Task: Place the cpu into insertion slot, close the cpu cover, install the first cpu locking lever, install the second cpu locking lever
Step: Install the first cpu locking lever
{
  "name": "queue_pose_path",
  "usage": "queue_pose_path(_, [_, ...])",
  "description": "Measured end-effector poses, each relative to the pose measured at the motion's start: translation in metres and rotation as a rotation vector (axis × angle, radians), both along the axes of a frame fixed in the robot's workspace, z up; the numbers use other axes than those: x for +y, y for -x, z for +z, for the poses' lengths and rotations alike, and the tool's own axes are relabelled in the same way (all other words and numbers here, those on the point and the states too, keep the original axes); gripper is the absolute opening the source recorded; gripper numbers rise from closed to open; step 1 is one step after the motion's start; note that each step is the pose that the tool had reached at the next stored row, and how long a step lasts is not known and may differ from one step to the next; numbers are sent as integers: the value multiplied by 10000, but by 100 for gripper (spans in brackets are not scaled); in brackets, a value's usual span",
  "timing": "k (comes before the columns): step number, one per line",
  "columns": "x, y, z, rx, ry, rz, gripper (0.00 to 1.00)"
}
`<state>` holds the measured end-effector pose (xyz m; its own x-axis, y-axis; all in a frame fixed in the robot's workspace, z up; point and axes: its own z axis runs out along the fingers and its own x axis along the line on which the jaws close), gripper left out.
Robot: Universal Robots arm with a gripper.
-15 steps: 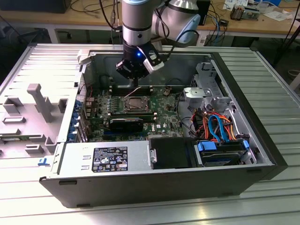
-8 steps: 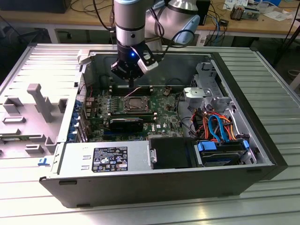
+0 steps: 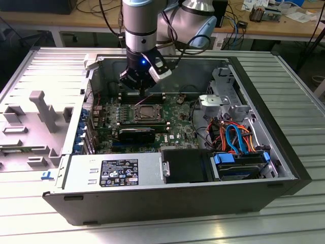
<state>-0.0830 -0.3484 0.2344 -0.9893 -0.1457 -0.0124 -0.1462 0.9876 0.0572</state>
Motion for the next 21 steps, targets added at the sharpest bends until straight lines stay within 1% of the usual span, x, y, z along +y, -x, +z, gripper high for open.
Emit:
queue_pose_path(5, [12, 12, -18, -1, 2, 4, 11])
queue_pose_path(7, [27, 23, -31, -1, 3, 47, 11])
queue_pose_path(9, [54, 24, -59, -1, 3, 51, 11])
queue_pose_path(11, [66, 24, -75, -1, 3, 50, 11])
queue_pose_path(21, [69, 24, -119, -1, 2, 49, 11])
